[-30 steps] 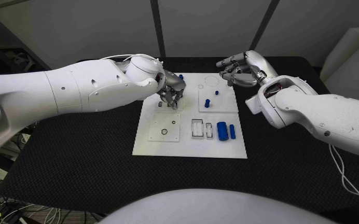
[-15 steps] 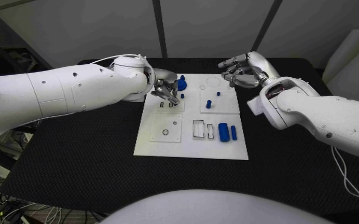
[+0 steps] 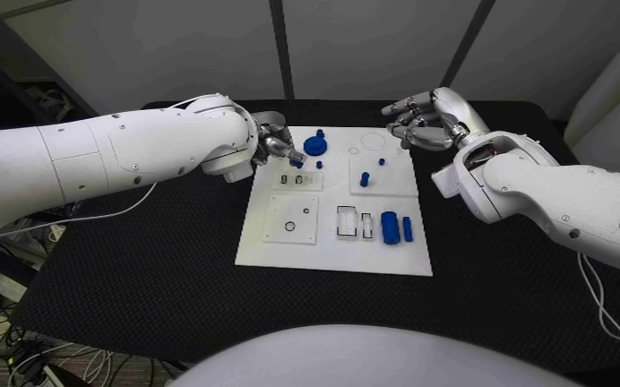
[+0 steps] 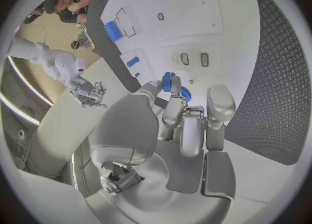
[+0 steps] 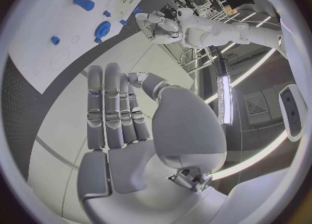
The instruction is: Assemble the parts on the task board
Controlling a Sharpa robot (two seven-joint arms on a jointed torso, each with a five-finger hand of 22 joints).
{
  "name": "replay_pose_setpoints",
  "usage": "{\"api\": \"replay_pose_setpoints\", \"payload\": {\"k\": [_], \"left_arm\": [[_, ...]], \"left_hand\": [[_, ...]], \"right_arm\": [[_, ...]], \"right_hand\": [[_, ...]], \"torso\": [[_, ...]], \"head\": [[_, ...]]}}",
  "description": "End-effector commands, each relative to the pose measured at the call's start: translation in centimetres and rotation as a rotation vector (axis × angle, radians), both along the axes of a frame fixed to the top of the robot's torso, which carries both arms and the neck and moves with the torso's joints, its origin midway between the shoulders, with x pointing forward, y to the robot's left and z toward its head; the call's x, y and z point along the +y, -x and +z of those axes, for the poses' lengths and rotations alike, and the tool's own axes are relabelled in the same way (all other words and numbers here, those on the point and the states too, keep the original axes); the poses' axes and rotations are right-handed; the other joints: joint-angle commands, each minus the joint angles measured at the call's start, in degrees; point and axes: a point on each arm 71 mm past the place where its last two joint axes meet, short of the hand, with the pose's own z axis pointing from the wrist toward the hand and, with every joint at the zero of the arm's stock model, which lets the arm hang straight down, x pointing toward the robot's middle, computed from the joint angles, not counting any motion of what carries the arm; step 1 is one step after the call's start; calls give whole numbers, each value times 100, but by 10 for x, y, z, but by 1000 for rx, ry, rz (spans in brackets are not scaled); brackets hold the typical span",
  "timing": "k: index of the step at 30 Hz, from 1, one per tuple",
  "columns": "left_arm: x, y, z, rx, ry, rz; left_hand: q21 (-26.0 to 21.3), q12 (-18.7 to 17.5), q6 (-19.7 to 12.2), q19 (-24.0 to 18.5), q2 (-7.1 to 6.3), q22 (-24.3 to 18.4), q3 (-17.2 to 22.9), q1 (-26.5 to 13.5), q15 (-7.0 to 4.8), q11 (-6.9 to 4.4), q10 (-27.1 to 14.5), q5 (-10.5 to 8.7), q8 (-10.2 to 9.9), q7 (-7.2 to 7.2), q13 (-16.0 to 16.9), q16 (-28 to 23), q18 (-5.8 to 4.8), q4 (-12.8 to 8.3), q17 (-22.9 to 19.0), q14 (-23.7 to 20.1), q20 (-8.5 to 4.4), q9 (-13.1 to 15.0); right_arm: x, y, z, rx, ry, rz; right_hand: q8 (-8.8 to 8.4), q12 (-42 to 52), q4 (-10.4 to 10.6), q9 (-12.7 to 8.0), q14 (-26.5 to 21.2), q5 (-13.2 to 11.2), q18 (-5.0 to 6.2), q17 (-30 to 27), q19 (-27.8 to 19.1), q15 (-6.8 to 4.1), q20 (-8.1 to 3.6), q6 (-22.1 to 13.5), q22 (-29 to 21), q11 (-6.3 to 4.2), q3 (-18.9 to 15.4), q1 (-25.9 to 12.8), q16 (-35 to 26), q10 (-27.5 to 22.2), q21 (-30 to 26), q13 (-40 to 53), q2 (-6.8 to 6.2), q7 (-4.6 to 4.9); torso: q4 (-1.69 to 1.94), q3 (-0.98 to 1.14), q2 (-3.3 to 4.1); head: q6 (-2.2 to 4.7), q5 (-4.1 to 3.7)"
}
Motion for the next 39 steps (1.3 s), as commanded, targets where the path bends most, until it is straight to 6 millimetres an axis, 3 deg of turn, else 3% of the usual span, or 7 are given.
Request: {"api": "replay_pose_setpoints", "payload": {"k": [1,3,22,29,34,39], "left_arm": [[10,-1,-2,19,33,200],[11,0,-3,9,31,222],[1,10,-20,-107,-14,217],[-5,13,-25,-97,-37,179],[-9,15,-28,-85,-55,149],[-11,16,-30,-81,-61,136]], "left_hand": [[55,66,115,49,-6,33,1260,-78,-52,-66,115,85,35,-85,61,40,-99,-1208,1107,502,-4,38],[81,89,123,64,-16,53,1286,-110,-56,-70,130,123,40,-89,84,52,-105,-1227,1124,506,-8,57],[225,188,145,150,-93,154,1333,-225,-70,-85,196,210,62,-105,186,81,-135,-1298,1168,517,-22,129],[228,202,150,152,-105,157,1335,-233,-71,-88,206,200,67,-109,200,88,-135,-1311,1181,520,-23,139],[205,262,170,136,-208,150,1329,-218,-77,-98,248,151,88,-121,262,107,-129,-1405,1210,527,-28,188],[204,274,181,134,-224,153,1329,-210,-76,-100,260,122,95,-125,273,115,-129,-1426,1223,530,-29,203]], "right_arm": [[0,0,2,-6,2,6],[0,-1,2,-7,3,6],[-2,-1,5,-10,5,5],[-2,0,5,-9,5,6],[-2,0,5,-9,5,7],[-2,0,5,-9,5,8]], "right_hand": [[-32,-13,5,-8,24,12,68,-5,17,2,15,19,-5,28,-35,29,-18,-5,-20,-5,37,25],[-32,-14,2,-8,25,13,68,-6,18,3,15,18,-6,28,-37,30,-22,-6,-22,-8,35,25],[-32,-14,-2,-8,27,14,67,-8,18,4,16,16,-7,28,-40,32,-33,-7,-27,-16,33,26],[-32,-14,-2,-8,27,14,67,-8,18,4,16,16,-7,28,-40,32,-33,-7,-27,-16,33,26],[-32,-14,-2,-8,27,14,67,-8,18,4,16,16,-7,28,-40,32,-33,-7,-27,-16,33,26],[-32,-14,-2,-8,27,14,67,-8,18,4,16,16,-7,28,-40,32,-33,-7,-27,-16,33,26]], "torso": [[13,25,-18],[17,32,-26],[13,28,-20],[10,25,-19],[17,26,-20],[18,27,-21]], "head": [[-21,20],[-28,26],[-70,29],[-100,9],[-120,-1],[-123,-6]]}}
